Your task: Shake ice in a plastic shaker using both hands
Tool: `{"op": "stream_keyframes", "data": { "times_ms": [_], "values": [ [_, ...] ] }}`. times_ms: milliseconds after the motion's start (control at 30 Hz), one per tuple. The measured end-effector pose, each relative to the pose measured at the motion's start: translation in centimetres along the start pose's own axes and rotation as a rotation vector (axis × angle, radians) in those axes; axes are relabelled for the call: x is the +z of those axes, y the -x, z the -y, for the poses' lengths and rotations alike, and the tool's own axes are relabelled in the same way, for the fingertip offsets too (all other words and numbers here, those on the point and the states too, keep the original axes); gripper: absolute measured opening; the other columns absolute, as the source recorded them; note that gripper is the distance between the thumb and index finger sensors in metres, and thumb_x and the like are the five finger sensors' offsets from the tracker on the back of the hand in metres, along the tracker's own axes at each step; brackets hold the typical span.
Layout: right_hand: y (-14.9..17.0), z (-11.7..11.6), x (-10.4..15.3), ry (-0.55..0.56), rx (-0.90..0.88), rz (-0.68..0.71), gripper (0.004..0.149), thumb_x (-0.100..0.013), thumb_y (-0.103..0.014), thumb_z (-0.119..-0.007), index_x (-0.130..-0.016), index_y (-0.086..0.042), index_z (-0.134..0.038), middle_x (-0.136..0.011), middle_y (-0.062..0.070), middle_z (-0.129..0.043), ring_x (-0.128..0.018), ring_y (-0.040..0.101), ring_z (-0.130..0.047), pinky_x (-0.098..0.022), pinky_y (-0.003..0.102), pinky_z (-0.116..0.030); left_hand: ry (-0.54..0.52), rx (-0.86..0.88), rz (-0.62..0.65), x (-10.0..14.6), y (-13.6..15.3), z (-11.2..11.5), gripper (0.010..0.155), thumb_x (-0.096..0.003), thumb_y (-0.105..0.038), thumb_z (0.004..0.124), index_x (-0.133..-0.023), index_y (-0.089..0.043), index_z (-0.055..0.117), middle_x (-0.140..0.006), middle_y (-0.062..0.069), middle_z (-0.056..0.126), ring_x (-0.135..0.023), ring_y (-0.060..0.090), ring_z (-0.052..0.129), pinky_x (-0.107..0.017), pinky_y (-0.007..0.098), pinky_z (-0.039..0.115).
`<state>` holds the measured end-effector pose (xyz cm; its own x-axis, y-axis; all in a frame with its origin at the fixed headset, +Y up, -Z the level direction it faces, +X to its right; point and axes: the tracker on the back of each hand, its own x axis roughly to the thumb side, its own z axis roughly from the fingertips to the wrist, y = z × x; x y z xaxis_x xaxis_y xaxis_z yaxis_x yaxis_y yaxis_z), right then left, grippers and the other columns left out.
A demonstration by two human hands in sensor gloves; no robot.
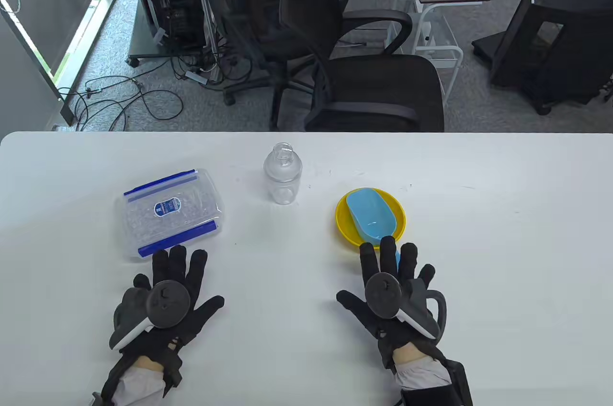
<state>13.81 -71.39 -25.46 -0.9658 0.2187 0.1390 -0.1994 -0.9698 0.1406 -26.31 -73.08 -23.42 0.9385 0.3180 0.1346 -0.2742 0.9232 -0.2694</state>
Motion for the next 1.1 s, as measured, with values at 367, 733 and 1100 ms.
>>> {"op": "stream_keyframes", "data": {
  "times_ms": [367,733,1100],
  "values": [
    [-0.1,-0.2,0.1,-0.023,-0.028,-0.006,0.092,-0.049,-0.066,-0.064,-0.103,-0.029,0.001,-0.111,0.015,0.014,-0.092,0.052,0.016,-0.056,0.080,0.000,0.003,-0.012,-0.016,-0.1,0.1,0.3,0.087,-0.0592,-0.066,0.055,-0.114,-0.031,-0.002,-0.120,0.022,-0.004,-0.104,0.047,-0.010,-0.063,0.081,0.010],
    [-0.1,-0.9,-0.1,-0.068,-0.031,-0.006,0.093,-0.049,-0.066,-0.063,-0.103,-0.028,0.003,-0.111,0.016,0.014,-0.092,0.053,0.015,-0.057,0.081,-0.002,0.028,-0.013,-0.018,-0.5,0.0,0.6,0.087,-0.0593,-0.067,0.055,-0.114,-0.031,-0.003,-0.120,0.022,-0.005,-0.104,0.047,-0.010,-0.063,0.081,0.009],
    [-1.9,-1.6,-0.7,-0.101,-0.037,0.028,0.095,-0.050,-0.066,-0.064,-0.102,-0.028,0.005,-0.111,0.016,0.013,-0.093,0.054,0.012,-0.059,0.081,-0.006,0.011,-0.004,-0.040,-0.6,0.0,0.5,0.088,-0.0592,-0.067,0.054,-0.114,-0.030,-0.003,-0.120,0.022,-0.005,-0.104,0.047,-0.010,-0.064,0.081,0.010]
  ]
}}
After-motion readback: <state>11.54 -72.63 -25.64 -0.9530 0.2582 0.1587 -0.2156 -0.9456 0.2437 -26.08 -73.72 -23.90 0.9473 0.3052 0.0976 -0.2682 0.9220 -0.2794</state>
